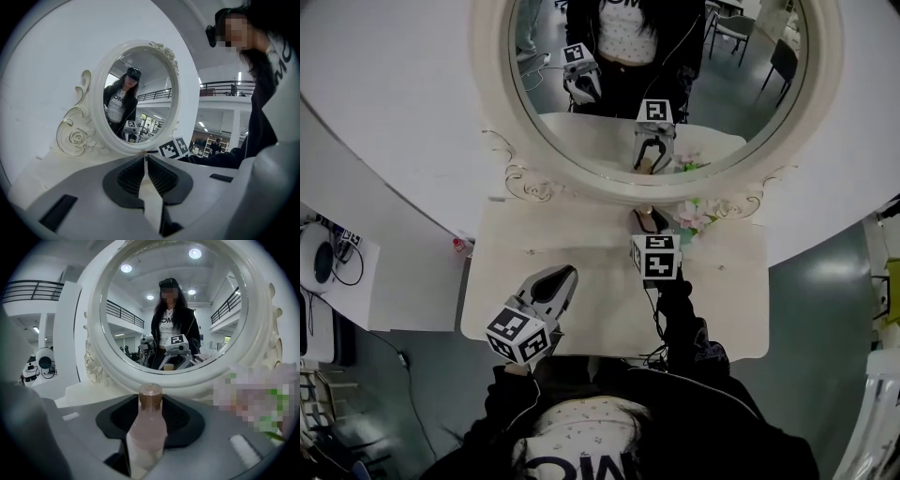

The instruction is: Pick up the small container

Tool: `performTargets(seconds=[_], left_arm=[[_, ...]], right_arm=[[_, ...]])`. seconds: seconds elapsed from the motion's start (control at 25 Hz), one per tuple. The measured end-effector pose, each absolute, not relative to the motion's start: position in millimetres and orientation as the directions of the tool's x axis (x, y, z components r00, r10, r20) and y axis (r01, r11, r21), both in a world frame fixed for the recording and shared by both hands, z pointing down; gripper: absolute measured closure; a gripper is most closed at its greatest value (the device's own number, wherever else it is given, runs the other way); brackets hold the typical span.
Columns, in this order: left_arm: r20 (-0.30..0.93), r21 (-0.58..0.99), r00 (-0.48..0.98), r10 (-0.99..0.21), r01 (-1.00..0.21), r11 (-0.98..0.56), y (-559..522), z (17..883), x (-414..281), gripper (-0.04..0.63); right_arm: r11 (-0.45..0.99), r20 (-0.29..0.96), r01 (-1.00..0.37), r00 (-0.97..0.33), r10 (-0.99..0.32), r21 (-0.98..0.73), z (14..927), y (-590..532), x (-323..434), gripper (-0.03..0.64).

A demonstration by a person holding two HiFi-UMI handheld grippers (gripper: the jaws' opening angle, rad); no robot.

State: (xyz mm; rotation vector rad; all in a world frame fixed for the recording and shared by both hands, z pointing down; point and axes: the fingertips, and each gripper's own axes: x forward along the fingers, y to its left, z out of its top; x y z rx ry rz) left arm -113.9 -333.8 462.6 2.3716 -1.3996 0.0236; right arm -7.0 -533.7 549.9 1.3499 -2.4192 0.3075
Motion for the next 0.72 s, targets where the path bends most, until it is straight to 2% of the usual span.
performTargets(seconds=[0.72], left_arm=[[0.201,0.354,0.576,-0.792,-0.797,-0.490,-330.8,467.7,-142.5,0.584]], right_arm=[[0.435,0.469,-0.898,-0.415,-0.780,-0.070,550.1,-534.9,-3.2,0.466]])
